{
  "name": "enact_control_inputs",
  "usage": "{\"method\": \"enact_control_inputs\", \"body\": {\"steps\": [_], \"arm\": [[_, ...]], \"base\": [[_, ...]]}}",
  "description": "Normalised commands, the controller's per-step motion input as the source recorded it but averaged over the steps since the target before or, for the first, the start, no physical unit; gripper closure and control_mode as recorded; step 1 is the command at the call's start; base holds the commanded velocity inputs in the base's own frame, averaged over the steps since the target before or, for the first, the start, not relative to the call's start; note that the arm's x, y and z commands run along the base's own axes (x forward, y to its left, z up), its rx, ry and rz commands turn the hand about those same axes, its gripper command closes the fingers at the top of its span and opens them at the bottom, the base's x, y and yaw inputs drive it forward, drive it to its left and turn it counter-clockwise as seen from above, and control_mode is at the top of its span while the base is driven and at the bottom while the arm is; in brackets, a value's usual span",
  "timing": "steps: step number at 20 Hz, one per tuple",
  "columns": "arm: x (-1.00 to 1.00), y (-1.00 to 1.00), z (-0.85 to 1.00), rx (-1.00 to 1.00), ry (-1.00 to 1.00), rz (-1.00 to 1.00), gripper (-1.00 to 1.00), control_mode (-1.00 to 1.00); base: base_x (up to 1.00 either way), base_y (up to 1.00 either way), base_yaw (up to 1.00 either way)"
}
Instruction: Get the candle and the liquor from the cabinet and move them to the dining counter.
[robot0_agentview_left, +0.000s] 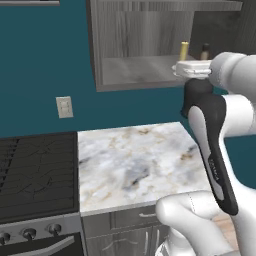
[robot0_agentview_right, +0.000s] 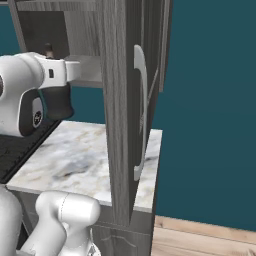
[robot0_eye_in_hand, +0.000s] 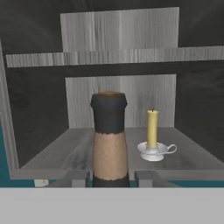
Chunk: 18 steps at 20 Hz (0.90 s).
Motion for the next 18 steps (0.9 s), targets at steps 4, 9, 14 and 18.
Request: {"method": "enact_control_inputs", "body": {"steps": [4,9,14,18], "arm": [[-0.34,-0.04,-0.28,-0.02,0.0,0.0,1.0,-1.0],[-0.31,0.0,-0.2,0.0,0.0,0.0,1.0,-1.0],[-0.24,0.0,0.0,0.0,0.02,0.0,1.0,-1.0],[-0.24,-0.05,0.0,0.0,0.02,0.0,1.0,-1.0]], "base": [[0.0,0.0,0.0],[0.0,0.0,0.0],[0.0,0.0,0.0],[0.0,0.0,0.0]]}}
